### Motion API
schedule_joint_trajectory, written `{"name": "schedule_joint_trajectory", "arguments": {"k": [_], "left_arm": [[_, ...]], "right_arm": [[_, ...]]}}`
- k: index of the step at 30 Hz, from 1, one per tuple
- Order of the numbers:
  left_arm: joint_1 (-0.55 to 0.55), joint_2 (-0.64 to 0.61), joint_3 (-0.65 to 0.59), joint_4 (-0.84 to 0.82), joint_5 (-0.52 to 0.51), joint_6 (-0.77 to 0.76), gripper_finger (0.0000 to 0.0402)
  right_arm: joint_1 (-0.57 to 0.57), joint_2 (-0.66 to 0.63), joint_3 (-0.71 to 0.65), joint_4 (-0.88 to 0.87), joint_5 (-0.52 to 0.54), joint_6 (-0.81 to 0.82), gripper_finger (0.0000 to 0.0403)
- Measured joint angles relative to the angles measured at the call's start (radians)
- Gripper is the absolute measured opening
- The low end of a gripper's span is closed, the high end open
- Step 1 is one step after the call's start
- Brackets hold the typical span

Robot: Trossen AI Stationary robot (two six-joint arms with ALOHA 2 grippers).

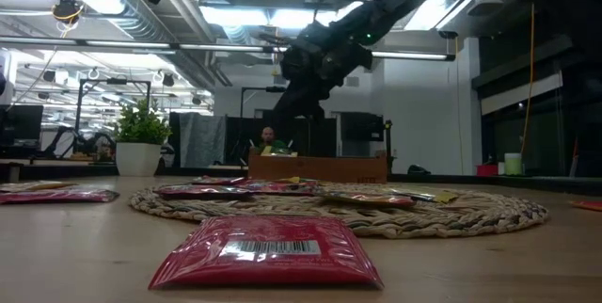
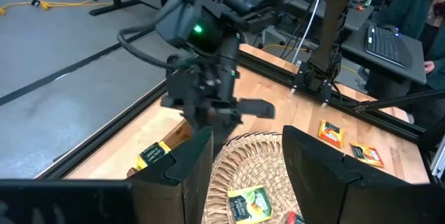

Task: Pick & Place Tea
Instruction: Put the bottom yellow tea bag into the left of the wooden organizer

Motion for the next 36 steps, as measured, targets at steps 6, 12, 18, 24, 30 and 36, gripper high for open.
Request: {"name": "schedule_joint_trajectory", "arguments": {"k": [6,12,18,24,30,36], "left_arm": [[0.0,0.0,0.0,0.0,0.0,-0.014,0.0169],[0.0,0.0,0.0,0.0,-0.001,-0.016,0.0169],[0.0,0.0,0.0,0.0,-0.001,-0.016,0.0169],[0.0,0.001,0.0,-0.001,0.0,-0.016,0.0169],[0.0,0.001,0.0,-0.001,0.015,-0.016,0.0169],[0.0,0.001,0.0,-0.001,0.062,-0.016,0.0169]], "right_arm": [[0.059,-0.02,0.0,-0.11,-0.02,-0.022,0.0013],[0.108,-0.051,0.0,-0.344,0.075,-0.072,0.0006],[0.188,-0.103,0.0,-0.483,0.25,-0.017,0.0008],[0.267,-0.14,-0.001,-0.519,0.298,0.066,0.001],[0.344,-0.146,-0.015,-0.553,0.321,0.175,0.0013],[0.41,-0.161,-0.061,-0.575,0.321,0.244,0.006]]}}
